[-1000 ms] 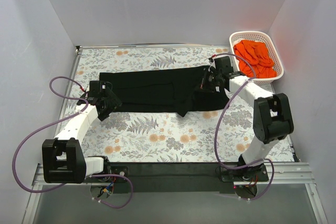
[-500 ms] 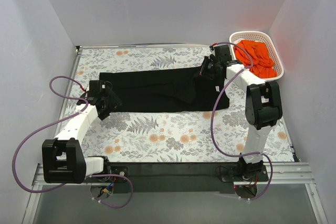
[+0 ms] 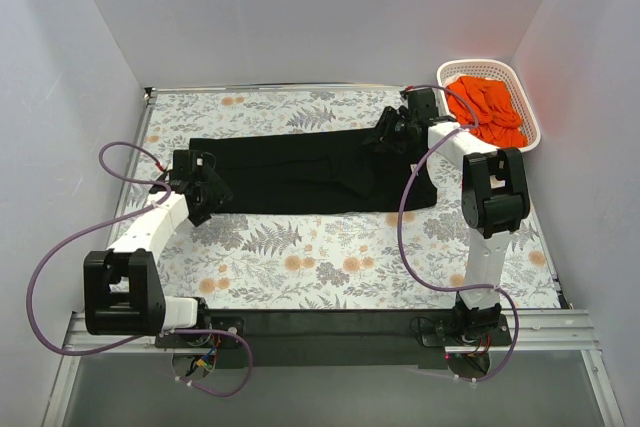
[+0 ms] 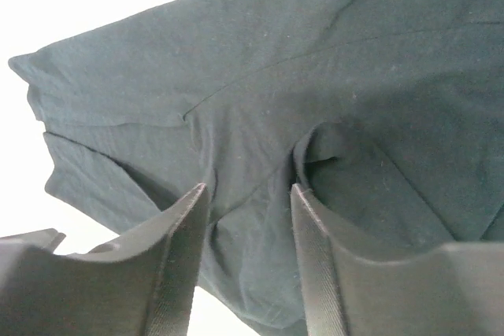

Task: Fold and stack the t-shirts
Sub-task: Fold the tshirt

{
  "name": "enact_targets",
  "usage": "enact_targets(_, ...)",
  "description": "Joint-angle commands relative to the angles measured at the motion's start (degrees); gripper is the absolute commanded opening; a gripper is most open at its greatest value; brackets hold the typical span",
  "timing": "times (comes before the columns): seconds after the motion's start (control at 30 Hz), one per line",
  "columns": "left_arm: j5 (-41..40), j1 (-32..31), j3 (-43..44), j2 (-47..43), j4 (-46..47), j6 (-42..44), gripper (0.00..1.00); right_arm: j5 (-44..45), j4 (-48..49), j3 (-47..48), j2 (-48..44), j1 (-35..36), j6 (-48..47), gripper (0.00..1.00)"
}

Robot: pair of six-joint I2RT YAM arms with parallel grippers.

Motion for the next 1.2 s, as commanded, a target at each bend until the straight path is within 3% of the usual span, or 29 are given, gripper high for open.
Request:
enact_targets(0.0, -0.4, -0.2, 4.0, 0.7, 1.4, 0.3, 0.65, 0.8, 1.9, 0.3, -2.4, -0.4, -4.0, 0.47)
enact_targets(0.17, -1.8, -0.1, 7.5, 4.1, 2.3, -0.2, 0.65, 2.5, 1.0, -7.8, -7.5, -2.4, -7.3, 0.47)
enact_targets(0.47, -4.9, 0.8, 14.9, 17.0, 3.8, -0.6, 0.58, 7.2, -2.7, -22.2, -20.2, -5.6, -12.7, 0.36)
enact_targets(0.73, -6.0, 4.9, 16.7, 25.4, 3.8, -1.5, 0.55, 8.4, -2.6, -31.2, -20.9, -10.1, -12.4, 0.34)
enact_targets(1.0, -5.7, 8.4, 9.6, 24.1, 0.7, -4.5, 0.51, 11.1, -3.0, -40.8, -22.7, -16.0, -8.9, 0.33)
enact_targets(1.17, -4.8, 8.7, -0.6, 13.7, -2.7, -7.8, 0.49, 13.4, -6.5, -45.0, -27.1, -18.5, -8.3, 0.33)
